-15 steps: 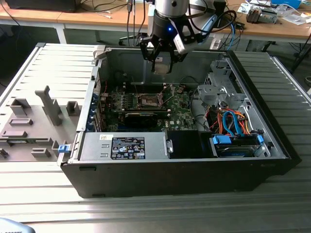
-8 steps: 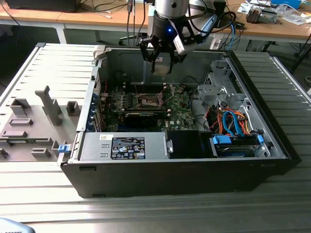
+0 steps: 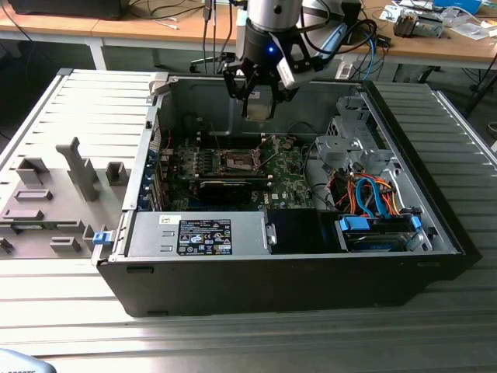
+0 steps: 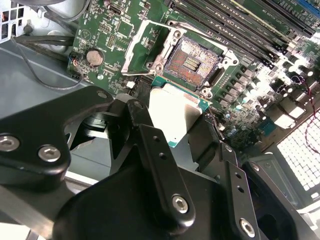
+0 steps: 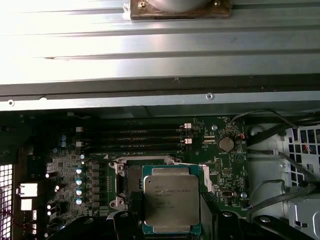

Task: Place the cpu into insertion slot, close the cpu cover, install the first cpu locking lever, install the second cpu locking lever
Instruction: 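Place the cpu into insertion slot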

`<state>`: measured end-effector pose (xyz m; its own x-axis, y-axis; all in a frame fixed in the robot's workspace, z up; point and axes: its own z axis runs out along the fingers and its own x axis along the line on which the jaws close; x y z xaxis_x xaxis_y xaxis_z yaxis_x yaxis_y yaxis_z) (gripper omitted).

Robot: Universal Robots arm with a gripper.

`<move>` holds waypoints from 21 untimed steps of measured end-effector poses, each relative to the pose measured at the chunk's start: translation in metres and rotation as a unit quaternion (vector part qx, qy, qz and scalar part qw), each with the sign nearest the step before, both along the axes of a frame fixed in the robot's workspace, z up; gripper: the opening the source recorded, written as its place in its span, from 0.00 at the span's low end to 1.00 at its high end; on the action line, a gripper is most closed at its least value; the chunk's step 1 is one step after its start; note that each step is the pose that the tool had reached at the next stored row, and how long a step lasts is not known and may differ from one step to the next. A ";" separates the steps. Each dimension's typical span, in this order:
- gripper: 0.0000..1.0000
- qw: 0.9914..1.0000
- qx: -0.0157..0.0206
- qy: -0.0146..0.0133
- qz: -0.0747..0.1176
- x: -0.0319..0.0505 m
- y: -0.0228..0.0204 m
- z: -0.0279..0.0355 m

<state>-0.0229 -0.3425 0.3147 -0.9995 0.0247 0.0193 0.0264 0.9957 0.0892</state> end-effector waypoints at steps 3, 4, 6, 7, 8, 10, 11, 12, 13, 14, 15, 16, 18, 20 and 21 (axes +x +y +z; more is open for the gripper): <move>0.55 1.000 0.000 0.000 0.000 0.0000 0.0000 -0.0007; 0.55 1.000 0.000 0.000 0.000 0.0000 0.0000 -0.0010; 0.55 1.000 0.000 0.000 0.000 0.0000 0.0000 -0.0017; 0.55 1.000 0.000 0.000 0.000 0.0000 0.0000 -0.0020; 0.55 1.000 0.000 0.000 0.000 0.0000 0.0000 -0.0024; 0.55 1.000 0.000 0.000 0.000 0.0000 0.0000 -0.0029; 0.55 1.000 0.000 0.000 0.000 0.0000 0.0000 -0.0029; 0.55 1.000 0.000 0.000 0.000 0.0000 0.0000 -0.0030; 0.55 1.000 0.000 0.000 0.000 0.0000 0.0000 -0.0030; 0.55 1.000 0.000 0.000 0.000 0.0000 0.0000 -0.0030; 0.55 1.000 0.000 0.000 0.000 0.0000 0.0000 -0.0030; 0.55 1.000 0.000 0.000 0.000 0.0000 0.0000 -0.0031; 0.55 1.000 0.000 0.000 0.000 0.0000 0.0000 -0.0031; 0.55 1.000 0.000 0.000 -0.001 0.0000 0.0000 -0.0031; 0.55 1.000 0.000 0.000 -0.002 0.0000 0.0000 -0.0031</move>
